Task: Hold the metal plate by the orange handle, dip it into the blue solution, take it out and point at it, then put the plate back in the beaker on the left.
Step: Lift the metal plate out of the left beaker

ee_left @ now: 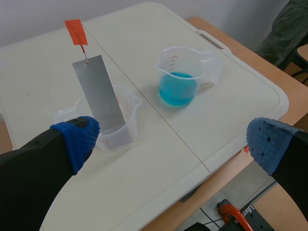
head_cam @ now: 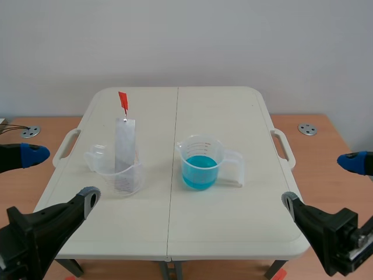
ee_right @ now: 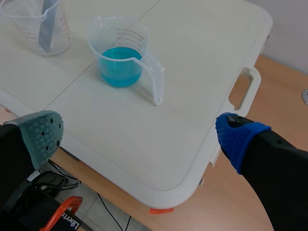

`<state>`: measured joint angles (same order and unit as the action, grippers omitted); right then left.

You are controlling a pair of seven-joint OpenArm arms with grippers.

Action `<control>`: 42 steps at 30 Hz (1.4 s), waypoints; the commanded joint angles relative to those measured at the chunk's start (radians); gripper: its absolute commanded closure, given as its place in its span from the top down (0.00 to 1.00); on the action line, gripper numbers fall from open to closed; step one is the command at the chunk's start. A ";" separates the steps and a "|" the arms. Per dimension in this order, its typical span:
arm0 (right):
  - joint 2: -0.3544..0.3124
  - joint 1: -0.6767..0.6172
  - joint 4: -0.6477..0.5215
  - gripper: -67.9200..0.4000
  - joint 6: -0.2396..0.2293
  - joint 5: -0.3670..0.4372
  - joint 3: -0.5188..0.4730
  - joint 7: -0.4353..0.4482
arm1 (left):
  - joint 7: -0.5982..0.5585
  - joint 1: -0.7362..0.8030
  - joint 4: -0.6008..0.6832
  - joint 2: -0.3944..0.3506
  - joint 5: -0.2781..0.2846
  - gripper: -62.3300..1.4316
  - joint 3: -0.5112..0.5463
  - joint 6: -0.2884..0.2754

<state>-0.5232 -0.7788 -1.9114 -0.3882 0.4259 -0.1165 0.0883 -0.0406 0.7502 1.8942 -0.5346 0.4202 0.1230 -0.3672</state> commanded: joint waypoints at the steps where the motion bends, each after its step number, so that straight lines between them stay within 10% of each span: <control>1: 0.000 0.011 -0.012 0.98 -0.005 0.003 -0.001 0.031 | -0.014 -0.005 0.019 0.002 0.006 1.00 -0.002 0.005; 17: 0.000 0.011 -0.011 0.98 -0.005 0.003 0.000 0.058 | -0.014 -0.005 0.019 0.002 0.006 1.00 -0.002 0.005; 19: 0.000 0.011 -0.011 0.98 -0.005 0.003 0.000 0.057 | -0.014 -0.005 0.019 0.002 0.007 0.78 -0.002 0.005; 22: 0.000 0.012 -0.011 0.98 -0.009 0.003 0.000 0.058 | -0.014 -0.005 0.019 0.002 0.006 0.09 -0.002 0.005; 23: 0.000 0.012 -0.011 0.98 -0.016 0.003 0.000 0.057 | -0.014 -0.005 0.019 0.002 0.006 0.04 -0.002 0.002; 42: 0.005 0.220 -0.009 0.98 -0.046 0.005 0.123 -0.015 | -0.049 0.204 0.023 0.002 -0.021 0.07 0.124 0.016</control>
<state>-0.5220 -0.5728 -1.9114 -0.4339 0.4259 0.0063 0.0612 -0.0723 0.9264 1.8946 -0.5346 0.3908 0.2390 -0.3492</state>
